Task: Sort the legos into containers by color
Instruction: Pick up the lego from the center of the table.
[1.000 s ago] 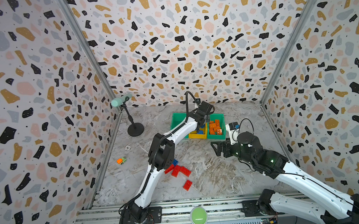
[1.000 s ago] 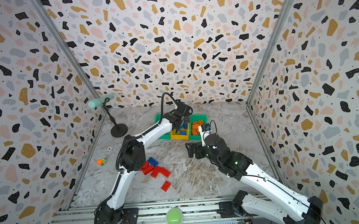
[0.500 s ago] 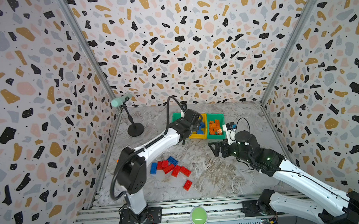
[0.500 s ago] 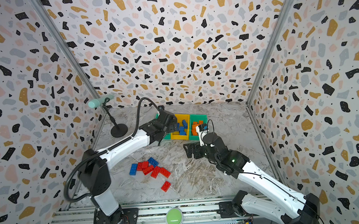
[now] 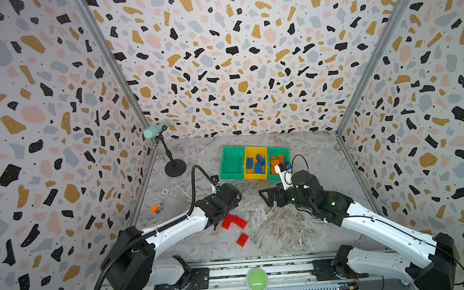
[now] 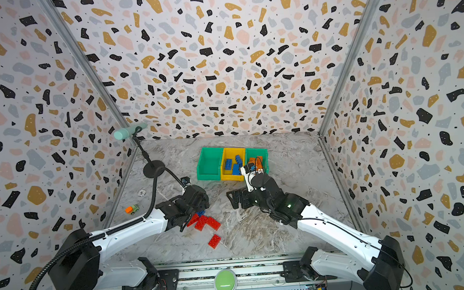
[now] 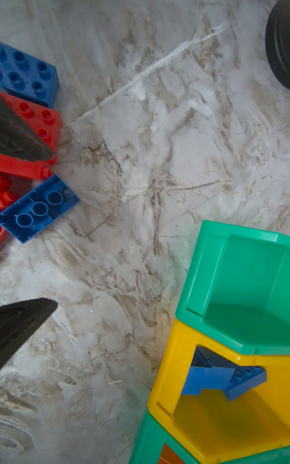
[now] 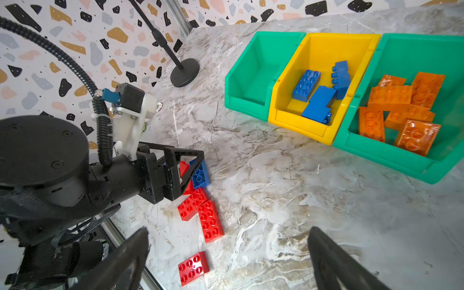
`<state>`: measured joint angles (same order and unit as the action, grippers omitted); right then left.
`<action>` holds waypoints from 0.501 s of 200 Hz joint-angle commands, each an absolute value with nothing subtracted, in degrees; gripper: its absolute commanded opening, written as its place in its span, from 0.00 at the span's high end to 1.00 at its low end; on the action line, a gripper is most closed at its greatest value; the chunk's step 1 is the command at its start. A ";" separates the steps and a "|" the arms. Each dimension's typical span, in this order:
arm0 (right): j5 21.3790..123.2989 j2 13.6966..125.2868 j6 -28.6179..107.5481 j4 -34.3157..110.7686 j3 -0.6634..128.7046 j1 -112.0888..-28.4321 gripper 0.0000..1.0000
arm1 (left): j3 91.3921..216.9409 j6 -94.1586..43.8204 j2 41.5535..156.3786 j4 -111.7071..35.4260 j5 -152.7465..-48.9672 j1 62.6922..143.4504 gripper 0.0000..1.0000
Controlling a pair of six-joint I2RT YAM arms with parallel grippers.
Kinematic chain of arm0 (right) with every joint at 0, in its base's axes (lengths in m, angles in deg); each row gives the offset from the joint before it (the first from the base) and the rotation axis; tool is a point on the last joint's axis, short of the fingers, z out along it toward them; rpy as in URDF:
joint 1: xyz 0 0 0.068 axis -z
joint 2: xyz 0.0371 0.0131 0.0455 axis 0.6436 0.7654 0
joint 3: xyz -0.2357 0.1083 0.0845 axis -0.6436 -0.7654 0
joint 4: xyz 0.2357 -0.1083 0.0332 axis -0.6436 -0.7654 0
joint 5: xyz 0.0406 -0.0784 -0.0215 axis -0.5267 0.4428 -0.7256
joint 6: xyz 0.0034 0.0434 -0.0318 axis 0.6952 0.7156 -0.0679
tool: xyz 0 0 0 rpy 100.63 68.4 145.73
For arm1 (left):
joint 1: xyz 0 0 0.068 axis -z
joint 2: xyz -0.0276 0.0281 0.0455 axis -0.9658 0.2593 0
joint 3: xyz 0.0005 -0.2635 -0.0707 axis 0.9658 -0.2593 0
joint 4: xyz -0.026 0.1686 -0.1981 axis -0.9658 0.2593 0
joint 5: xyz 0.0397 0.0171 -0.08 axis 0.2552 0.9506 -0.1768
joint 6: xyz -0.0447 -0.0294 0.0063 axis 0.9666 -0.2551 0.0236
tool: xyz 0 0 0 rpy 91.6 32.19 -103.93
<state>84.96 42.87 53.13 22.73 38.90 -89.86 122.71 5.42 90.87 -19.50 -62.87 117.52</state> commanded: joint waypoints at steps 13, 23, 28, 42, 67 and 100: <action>85.87 42.56 53.85 23.05 40.52 -91.08 0.01 | 120.00 7.88 90.92 -23.92 -65.17 117.85 0.14; 86.17 42.35 53.98 23.03 40.27 -91.20 0.01 | 119.59 7.90 91.31 -25.21 -65.70 118.16 0.14; 86.26 42.19 54.09 22.96 40.17 -91.20 0.01 | 119.65 7.88 91.57 -25.57 -65.89 118.29 0.14; 86.50 42.03 54.16 22.71 40.06 -91.14 0.01 | 120.65 9.61 92.80 -25.72 -65.85 119.03 0.14; 86.62 41.94 54.07 22.25 40.20 -91.14 0.01 | 122.35 9.59 95.61 -25.17 -65.76 120.53 0.15; 87.67 41.21 53.77 21.89 40.09 -91.21 0.01 | 122.04 10.44 97.33 -24.43 -65.61 121.11 0.15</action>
<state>86.14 43.06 53.76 22.66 38.90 -90.97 121.36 9.25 96.83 -24.24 -65.73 120.69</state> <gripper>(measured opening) 0.989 0.853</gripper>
